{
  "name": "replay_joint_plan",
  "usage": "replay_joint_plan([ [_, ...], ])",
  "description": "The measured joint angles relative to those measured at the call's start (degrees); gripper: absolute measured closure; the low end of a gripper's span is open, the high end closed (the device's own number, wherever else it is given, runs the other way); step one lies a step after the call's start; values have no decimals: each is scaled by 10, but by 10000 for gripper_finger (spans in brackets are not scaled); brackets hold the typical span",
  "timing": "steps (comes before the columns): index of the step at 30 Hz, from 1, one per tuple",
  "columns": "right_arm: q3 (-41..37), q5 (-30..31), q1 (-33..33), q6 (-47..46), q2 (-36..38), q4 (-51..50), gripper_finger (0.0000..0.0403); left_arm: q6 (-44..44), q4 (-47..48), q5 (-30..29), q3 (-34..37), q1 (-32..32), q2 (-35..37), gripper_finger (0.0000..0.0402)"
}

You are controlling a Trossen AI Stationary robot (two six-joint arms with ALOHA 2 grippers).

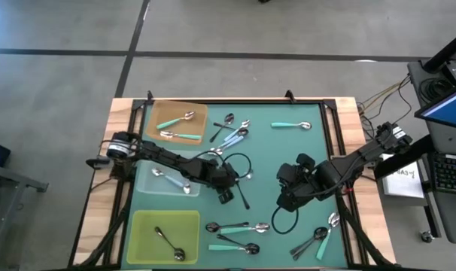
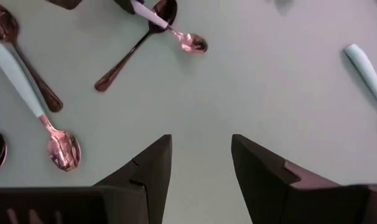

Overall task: Sort silverware by color (type)
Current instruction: Put the blue spoon into the transparent bin

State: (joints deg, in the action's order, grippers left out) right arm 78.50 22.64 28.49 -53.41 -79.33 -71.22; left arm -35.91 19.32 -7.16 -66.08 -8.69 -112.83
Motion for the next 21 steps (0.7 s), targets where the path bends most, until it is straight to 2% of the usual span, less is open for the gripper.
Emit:
replay_joint_plan([
  [2, 0, 6, 0, 1, 0, 0, 245, -39, 3, -3, -4, 0, 2, 371],
  [5, 0, 23, 0, 0, 0, 0, 245, -74, 10, -21, -21, -4, 4, 371],
  [11, -1, 46, 0, -1, 0, 2, 245, -40, -1, -90, -96, -16, 31, 371],
  [14, -3, 49, 0, -1, 0, 4, 245, -13, 29, -133, -129, -22, 44, 370],
  [18, -11, 60, 0, -2, 0, 16, 245, -1, 149, -189, -161, -34, 83, 370],
  [21, -22, 60, 0, -2, 0, 23, 245, -23, 269, -221, -157, -46, 122, 370],
])
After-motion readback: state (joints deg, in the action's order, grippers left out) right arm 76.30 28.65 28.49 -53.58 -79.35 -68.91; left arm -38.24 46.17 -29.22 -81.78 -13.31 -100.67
